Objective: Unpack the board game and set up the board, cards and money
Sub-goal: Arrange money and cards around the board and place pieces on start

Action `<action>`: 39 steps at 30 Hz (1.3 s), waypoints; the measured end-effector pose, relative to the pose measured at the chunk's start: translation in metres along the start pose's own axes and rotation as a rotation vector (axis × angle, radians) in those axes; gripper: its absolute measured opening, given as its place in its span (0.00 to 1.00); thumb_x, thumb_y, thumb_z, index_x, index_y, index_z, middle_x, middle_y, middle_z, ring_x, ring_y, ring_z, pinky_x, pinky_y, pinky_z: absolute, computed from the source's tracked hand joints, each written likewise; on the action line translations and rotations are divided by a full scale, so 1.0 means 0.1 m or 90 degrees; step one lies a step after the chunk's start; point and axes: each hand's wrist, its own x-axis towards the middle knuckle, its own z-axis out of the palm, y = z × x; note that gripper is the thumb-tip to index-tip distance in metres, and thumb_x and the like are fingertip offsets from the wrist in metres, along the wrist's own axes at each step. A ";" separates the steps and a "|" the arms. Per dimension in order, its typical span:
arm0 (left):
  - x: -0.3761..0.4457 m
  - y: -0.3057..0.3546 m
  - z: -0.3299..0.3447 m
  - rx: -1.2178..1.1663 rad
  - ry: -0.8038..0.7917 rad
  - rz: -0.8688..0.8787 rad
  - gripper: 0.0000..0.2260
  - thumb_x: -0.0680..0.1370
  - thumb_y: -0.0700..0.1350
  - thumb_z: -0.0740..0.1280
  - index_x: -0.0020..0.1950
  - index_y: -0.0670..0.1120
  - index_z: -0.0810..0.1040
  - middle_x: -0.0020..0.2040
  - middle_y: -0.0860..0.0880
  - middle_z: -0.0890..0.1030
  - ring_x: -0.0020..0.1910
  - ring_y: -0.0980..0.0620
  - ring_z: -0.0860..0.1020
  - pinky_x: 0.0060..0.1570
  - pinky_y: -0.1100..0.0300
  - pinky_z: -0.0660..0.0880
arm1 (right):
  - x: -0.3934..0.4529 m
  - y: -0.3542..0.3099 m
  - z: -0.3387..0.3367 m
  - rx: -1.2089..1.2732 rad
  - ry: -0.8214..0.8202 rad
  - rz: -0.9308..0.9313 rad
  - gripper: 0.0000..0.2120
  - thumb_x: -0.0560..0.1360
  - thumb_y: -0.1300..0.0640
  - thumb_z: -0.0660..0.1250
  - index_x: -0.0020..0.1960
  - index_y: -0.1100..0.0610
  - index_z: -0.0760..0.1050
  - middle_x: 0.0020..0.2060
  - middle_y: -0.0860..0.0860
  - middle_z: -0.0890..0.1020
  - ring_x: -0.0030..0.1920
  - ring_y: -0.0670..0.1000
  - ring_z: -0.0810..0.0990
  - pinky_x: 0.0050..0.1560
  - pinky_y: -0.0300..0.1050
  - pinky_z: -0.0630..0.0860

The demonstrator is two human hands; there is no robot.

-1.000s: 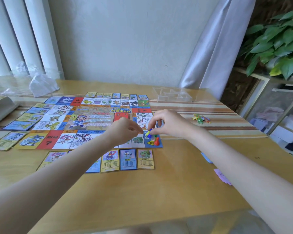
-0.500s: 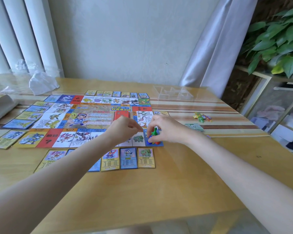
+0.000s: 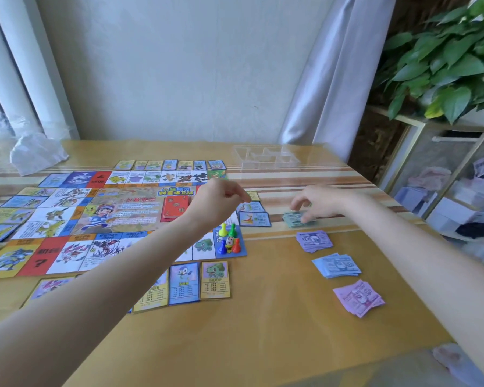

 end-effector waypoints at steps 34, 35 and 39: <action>0.10 0.16 0.26 0.002 -0.009 0.038 0.14 0.76 0.34 0.58 0.43 0.46 0.81 0.43 0.35 0.80 0.20 0.57 0.64 0.22 0.70 0.59 | 0.13 0.12 0.08 0.035 -0.030 0.029 0.23 0.70 0.58 0.73 0.63 0.58 0.71 0.43 0.45 0.71 0.49 0.51 0.70 0.43 0.41 0.68; 0.10 0.16 0.25 0.004 -0.009 0.037 0.14 0.76 0.34 0.58 0.42 0.46 0.81 0.44 0.35 0.81 0.22 0.57 0.64 0.24 0.68 0.61 | 0.13 0.11 0.07 0.030 -0.040 0.036 0.23 0.71 0.58 0.73 0.63 0.57 0.71 0.44 0.46 0.71 0.49 0.51 0.70 0.43 0.41 0.68; 0.11 0.17 0.24 0.002 -0.005 0.029 0.14 0.76 0.35 0.57 0.42 0.47 0.81 0.45 0.40 0.82 0.29 0.53 0.68 0.28 0.67 0.64 | 0.15 0.10 0.09 0.032 -0.049 0.034 0.20 0.72 0.61 0.71 0.62 0.56 0.71 0.58 0.52 0.73 0.56 0.53 0.73 0.53 0.46 0.71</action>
